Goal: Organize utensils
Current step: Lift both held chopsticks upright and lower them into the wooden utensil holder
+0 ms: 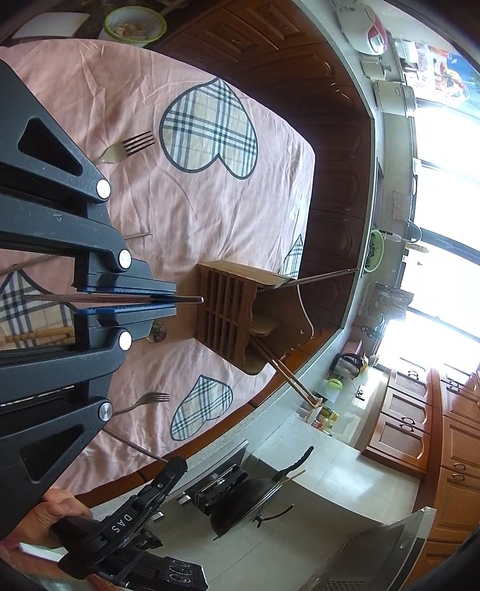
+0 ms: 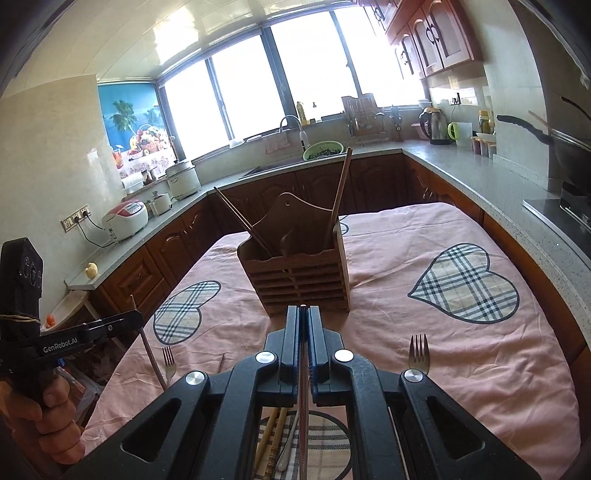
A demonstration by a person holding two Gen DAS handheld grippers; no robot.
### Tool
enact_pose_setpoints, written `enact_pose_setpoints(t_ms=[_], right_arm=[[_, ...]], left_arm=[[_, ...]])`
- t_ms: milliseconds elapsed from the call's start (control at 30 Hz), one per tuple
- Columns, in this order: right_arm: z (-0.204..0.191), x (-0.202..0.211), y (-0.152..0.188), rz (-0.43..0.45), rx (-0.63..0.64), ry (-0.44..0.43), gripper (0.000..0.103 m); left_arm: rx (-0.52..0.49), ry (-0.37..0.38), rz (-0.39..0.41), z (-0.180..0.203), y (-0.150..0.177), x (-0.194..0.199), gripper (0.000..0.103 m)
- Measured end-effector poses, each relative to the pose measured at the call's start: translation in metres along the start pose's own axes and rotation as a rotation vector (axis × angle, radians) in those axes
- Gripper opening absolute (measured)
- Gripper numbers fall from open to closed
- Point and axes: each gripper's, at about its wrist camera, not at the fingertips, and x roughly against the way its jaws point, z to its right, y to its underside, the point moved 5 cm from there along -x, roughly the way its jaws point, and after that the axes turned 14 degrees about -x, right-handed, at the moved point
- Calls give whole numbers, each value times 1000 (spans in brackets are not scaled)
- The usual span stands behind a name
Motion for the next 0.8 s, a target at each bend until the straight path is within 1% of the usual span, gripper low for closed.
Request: enact_pose_setpoints(t_ms=[333, 800], right_arm=[[-8, 13, -16, 53, 10, -22, 4], [-15, 16, -43, 117, 14, -44, 4]], left_arm=[[-9, 0, 53, 0, -5, 19, 3], [-30, 8, 137, -4, -23, 26, 3]])
